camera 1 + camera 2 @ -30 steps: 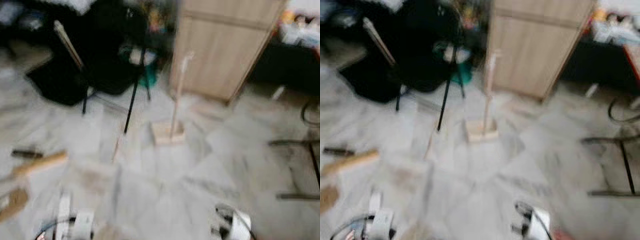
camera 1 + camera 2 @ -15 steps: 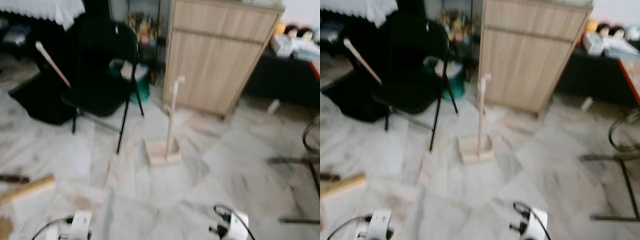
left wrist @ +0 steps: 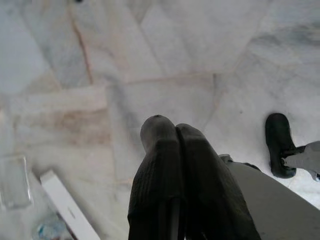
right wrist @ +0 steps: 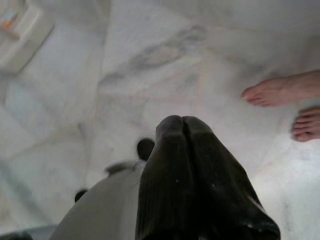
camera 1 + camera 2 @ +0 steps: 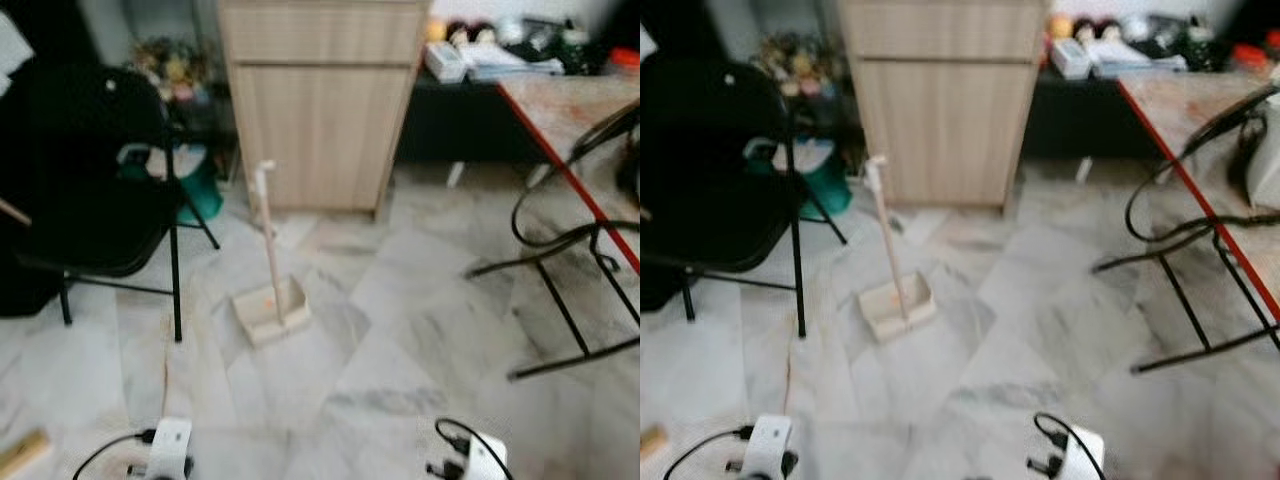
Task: Sweep floor
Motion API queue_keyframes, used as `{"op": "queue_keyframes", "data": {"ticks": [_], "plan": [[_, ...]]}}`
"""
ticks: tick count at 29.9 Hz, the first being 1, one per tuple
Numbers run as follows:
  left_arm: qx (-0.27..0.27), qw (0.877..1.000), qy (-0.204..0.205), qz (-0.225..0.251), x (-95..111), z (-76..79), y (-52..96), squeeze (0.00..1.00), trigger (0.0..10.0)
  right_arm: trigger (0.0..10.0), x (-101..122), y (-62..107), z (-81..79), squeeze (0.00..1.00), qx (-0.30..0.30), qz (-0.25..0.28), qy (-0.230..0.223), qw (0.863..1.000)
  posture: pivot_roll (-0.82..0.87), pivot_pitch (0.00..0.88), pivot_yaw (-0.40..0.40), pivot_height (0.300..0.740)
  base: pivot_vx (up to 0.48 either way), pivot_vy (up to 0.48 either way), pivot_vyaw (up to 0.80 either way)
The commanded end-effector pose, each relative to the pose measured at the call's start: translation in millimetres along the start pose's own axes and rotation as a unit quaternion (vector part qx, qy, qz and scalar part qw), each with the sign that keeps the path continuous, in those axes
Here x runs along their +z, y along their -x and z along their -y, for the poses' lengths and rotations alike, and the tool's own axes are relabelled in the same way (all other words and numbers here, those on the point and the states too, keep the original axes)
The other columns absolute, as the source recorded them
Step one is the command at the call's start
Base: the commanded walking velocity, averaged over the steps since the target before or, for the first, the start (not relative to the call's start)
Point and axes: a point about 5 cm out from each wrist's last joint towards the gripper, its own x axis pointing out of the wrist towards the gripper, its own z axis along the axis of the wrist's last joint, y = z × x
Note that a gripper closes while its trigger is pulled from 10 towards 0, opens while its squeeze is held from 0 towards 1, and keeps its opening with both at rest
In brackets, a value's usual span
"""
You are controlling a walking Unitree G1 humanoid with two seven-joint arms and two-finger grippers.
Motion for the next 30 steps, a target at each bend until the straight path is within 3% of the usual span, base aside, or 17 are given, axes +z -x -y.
{"op": "queue_keyframes", "data": {"ticks": [1,8,14,21,26,30], "plan": [[0.001,1.000,0.004,-0.012,-8.9,-0.5,2.5,0.00,10.0,10.0,-5.7,1.4,0.6,0.00,-0.004,-0.009,-0.005,1.000,-0.01,0.129,-0.016,0.740,0.000,0.000,-0.71],[0.000,1.000,0.005,-0.013,-9.0,0.1,2.4,0.00,10.0,10.0,-4.8,1.2,0.1,0.00,-0.004,-0.006,-0.001,1.000,-0.01,0.129,-0.016,0.740,0.000,0.000,-0.71],[-0.004,1.000,0.010,-0.013,-9.3,1.0,2.4,0.00,10.0,10.0,-3.0,1.2,0.8,0.00,-0.008,0.004,-0.007,1.000,-0.01,0.126,-0.016,0.740,0.000,0.000,0.00],[-0.003,1.000,0.008,-0.014,-9.4,0.1,2.6,0.00,10.0,10.0,-3.1,1.2,0.8,0.00,-0.008,0.002,-0.008,1.000,-0.01,0.128,-0.016,0.740,0.000,0.385,0.00],[-0.002,1.000,0.007,-0.013,-9.3,-0.2,2.6,0.00,10.0,10.0,-3.5,1.1,0.3,0.00,-0.007,0.000,-0.013,1.000,-0.01,0.127,-0.015,0.740,0.000,0.378,-0.77],[-0.003,1.000,0.001,-0.008,-7.7,-0.3,2.3,0.00,10.0,10.0,-1.5,0.9,0.3,0.00,-0.010,0.008,-0.008,1.000,-0.01,0.127,-0.014,0.740,0.000,0.000,0.00]]}}
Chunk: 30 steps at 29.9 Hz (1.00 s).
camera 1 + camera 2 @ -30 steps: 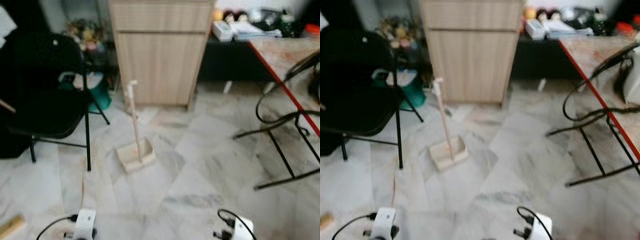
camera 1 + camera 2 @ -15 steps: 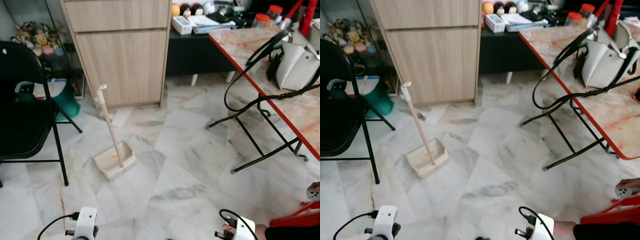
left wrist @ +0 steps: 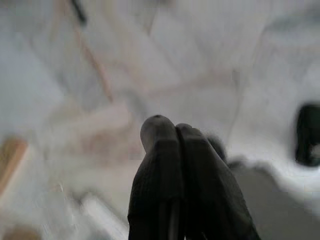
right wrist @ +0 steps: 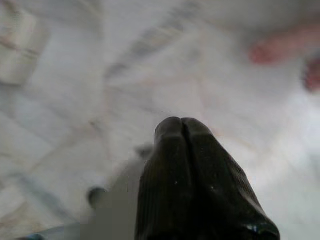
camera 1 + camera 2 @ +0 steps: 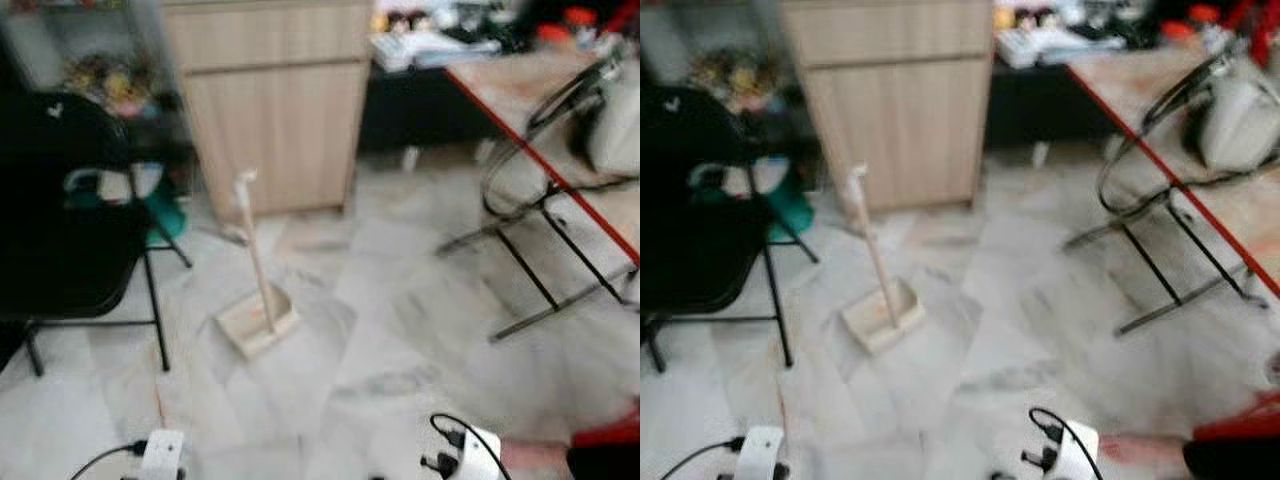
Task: Sweep floor
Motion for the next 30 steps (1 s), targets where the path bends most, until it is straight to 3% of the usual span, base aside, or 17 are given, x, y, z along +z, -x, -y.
{"op": "queue_keyframes", "data": {"ticks": [1,7,16,20,30], "plan": [[0.000,1.000,0.001,-0.020,-14.7,-1.0,4.4,0.00,10.0,10.0,8.7,-2.5,-6.1,0.00,0.005,0.016,-0.005,1.000,-0.01,0.127,-0.014,0.740,0.000,0.000,0.00],[-0.001,1.000,0.001,-0.019,-14.5,-0.9,4.4,0.00,10.0,10.0,9.0,-2.7,-6.4,0.00,0.006,0.016,-0.007,1.000,-0.01,0.126,-0.014,0.740,0.000,0.000,0.00],[-0.001,1.000,0.002,-0.021,-14.9,-0.7,4.5,0.00,10.0,10.0,8.7,-2.8,-6.8,0.00,0.009,0.013,-0.007,1.000,-0.01,0.127,-0.015,0.740,0.000,0.000,-0.78],[-0.002,1.000,0.006,-0.020,-14.6,-0.5,4.4,0.00,10.0,10.0,9.0,-2.8,-6.6,0.00,0.008,0.014,-0.004,1.000,0.00,0.125,-0.015,0.740,0.000,0.433,-0.69],[-0.003,1.000,0.005,-0.019,-14.4,0.0,4.3,0.00,10.0,10.0,10.8,-2.8,-6.2,0.00,0.004,0.022,-0.005,1.000,0.00,0.123,-0.018,0.740,0.000,0.448,0.00]]}}
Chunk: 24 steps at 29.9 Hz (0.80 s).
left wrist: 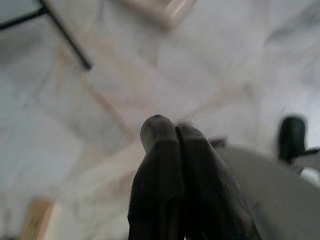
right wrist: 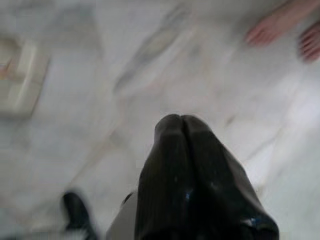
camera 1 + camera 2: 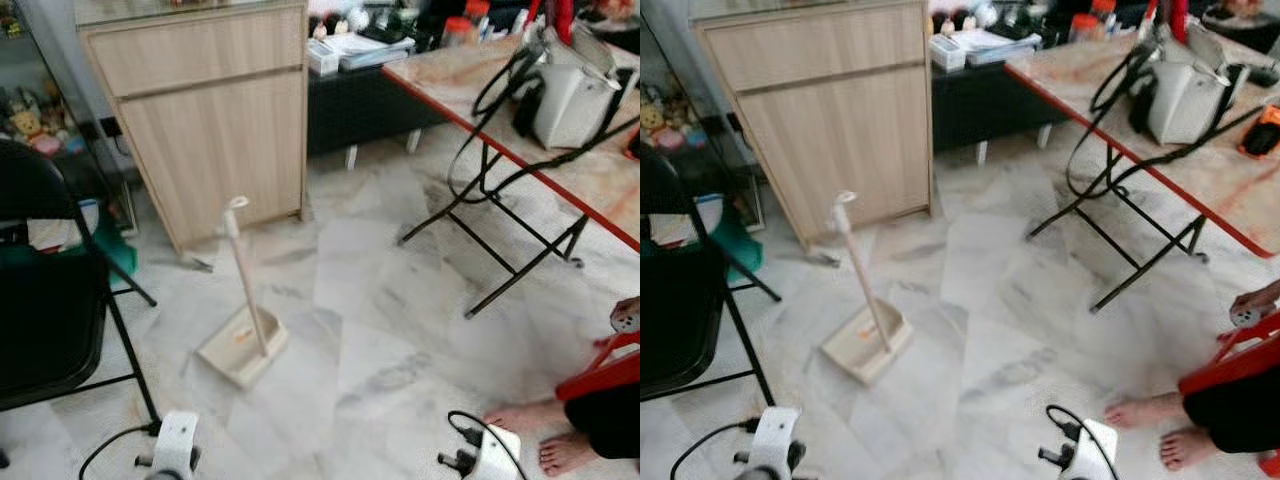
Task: Sweep floor
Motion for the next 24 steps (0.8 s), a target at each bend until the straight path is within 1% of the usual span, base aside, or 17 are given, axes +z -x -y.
{"op": "queue_keyframes", "data": {"ticks": [1,13,15,18,21,24], "plan": [[-0.001,1.000,0.003,-0.003,0.0,1.6,-0.5,0.00,10.0,10.0,1.2,0.8,9.2,0.00,-0.013,0.002,0.001,1.000,0.00,0.123,-0.018,0.740,0.000,0.442,0.00],[-0.001,1.000,0.003,-0.002,0.1,1.6,-0.5,0.00,10.0,10.0,1.6,0.7,9.5,0.00,-0.013,0.001,-0.002,1.000,0.00,0.123,-0.018,0.740,0.000,0.431,0.00],[-0.002,1.000,0.002,-0.002,0.2,1.6,-0.5,0.00,10.0,10.0,1.1,0.7,9.4,0.00,-0.011,0.001,-0.013,1.000,0.00,0.123,-0.018,0.740,0.000,0.420,-0.78],[-0.002,1.000,0.003,-0.001,0.5,2.0,-0.6,0.00,10.0,10.0,1.2,0.6,9.7,0.00,-0.012,-0.002,-0.001,1.000,0.00,0.123,-0.018,0.740,0.000,0.409,-0.79],[-0.002,1.000,0.003,-0.001,0.5,2.1,-0.6,0.00,10.0,10.0,1.1,0.7,9.9,0.00,-0.013,-0.002,-0.003,1.000,0.00,0.123,-0.019,0.740,0.000,0.390,-0.78],[-0.002,1.000,0.002,-0.002,0.4,2.2,-0.6,0.00,10.0,10.0,1.7,0.7,9.7,0.00,-0.014,0.001,-0.001,1.000,0.00,0.124,-0.019,0.740,0.000,0.390,0.00]]}}
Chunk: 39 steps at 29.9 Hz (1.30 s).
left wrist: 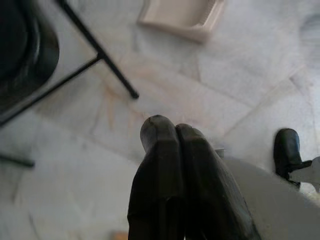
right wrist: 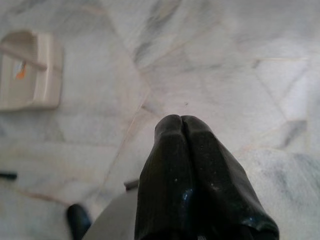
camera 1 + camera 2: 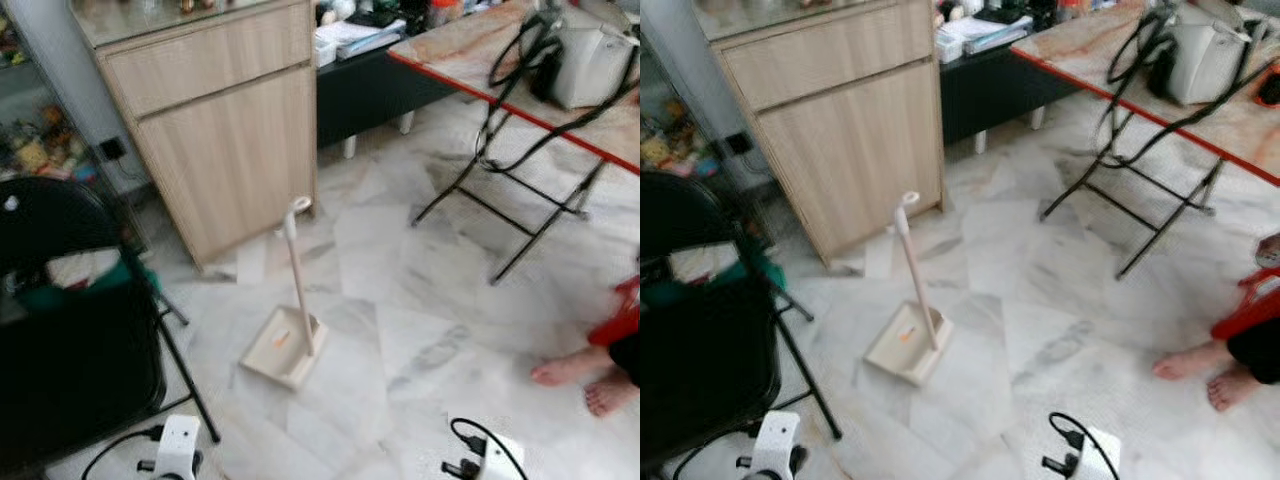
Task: Sweep floor
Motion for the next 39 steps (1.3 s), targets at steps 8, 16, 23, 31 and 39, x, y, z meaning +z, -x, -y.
{"op": "queue_keyframes", "data": {"ticks": [8,16,23,31,39], "plan": [[0.011,1.000,0.001,-0.023,-13.9,-7.4,5.0,0.00,10.0,10.0,-2.8,0.0,-9.4,0.00,0.010,-0.001,-0.005,1.000,0.00,0.124,-0.019,0.740,0.000,0.387,0.00],[0.010,1.000,0.002,-0.022,-13.5,-7.0,4.8,0.00,10.0,10.0,1.5,-0.7,-13.5,0.00,0.022,0.012,0.024,0.999,0.00,0.122,-0.022,0.740,0.000,0.343,0.40],[0.010,1.000,0.002,-0.021,-13.5,-6.7,4.9,0.00,10.0,10.0,1.5,-0.9,-15.9,0.00,0.028,0.012,0.009,1.000,0.00,0.122,-0.023,0.740,0.000,0.037,0.62],[0.010,1.000,0.002,-0.021,-13.3,-6.8,4.8,0.00,10.0,10.0,1.3,-0.9,-15.2,0.00,0.024,0.011,0.008,1.000,-0.01,0.121,-0.023,0.740,0.000,0.000,0.00],[0.010,1.000,0.006,-0.023,-13.7,-6.5,4.8,0.00,10.0,10.0,1.4,-0.9,-14.6,0.00,0.024,0.011,0.011,1.000,-0.01,0.121,-0.022,0.740,0.000,0.036,0.46]]}}
